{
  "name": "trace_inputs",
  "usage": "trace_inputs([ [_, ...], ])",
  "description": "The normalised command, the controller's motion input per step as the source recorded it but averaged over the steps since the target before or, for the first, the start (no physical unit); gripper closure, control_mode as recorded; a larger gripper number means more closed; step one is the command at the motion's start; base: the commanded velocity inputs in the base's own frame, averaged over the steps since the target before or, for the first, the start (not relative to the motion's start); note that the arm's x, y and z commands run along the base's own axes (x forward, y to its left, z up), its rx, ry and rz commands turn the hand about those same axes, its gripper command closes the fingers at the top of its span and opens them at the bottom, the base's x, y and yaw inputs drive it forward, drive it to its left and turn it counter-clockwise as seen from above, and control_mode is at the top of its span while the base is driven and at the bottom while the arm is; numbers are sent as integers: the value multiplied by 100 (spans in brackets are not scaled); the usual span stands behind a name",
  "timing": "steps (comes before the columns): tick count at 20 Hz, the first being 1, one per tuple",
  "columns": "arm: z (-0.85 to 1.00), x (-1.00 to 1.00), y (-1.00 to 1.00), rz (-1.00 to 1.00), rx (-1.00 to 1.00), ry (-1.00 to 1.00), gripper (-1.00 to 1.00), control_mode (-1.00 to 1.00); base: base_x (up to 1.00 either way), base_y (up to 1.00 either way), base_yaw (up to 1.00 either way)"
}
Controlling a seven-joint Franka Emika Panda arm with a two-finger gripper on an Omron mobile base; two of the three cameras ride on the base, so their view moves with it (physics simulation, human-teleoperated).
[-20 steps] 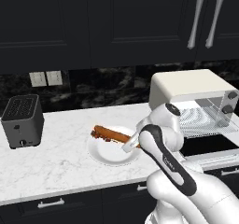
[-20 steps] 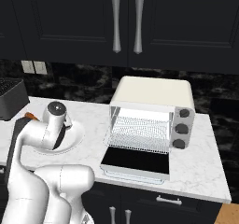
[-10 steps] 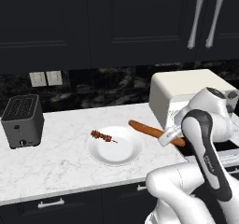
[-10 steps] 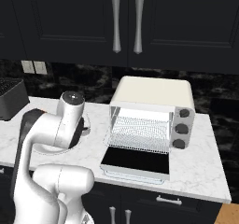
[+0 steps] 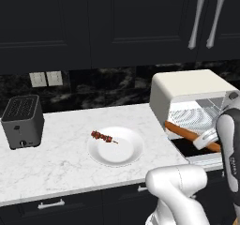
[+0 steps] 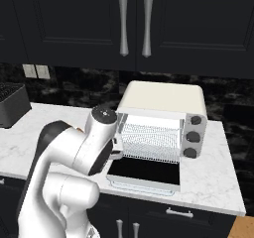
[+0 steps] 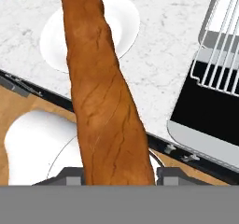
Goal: Pick up the kebab skewer and baguette bread, and place them inside the toaster oven. Close the toaster oven door and start by setting the timer.
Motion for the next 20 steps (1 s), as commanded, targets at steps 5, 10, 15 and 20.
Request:
trace_inputs([
  [5,-1,-14,-99,-11,0,0,100,-100,0,0,0],
  [10,-14,4,-60,-9,0,0,100,-100,0,0,0],
  [15,0,26,-30,-10,0,4,100,-100,0,0,0],
  [20,0,42,-3,-11,0,6,100,-100,0,0,0],
])
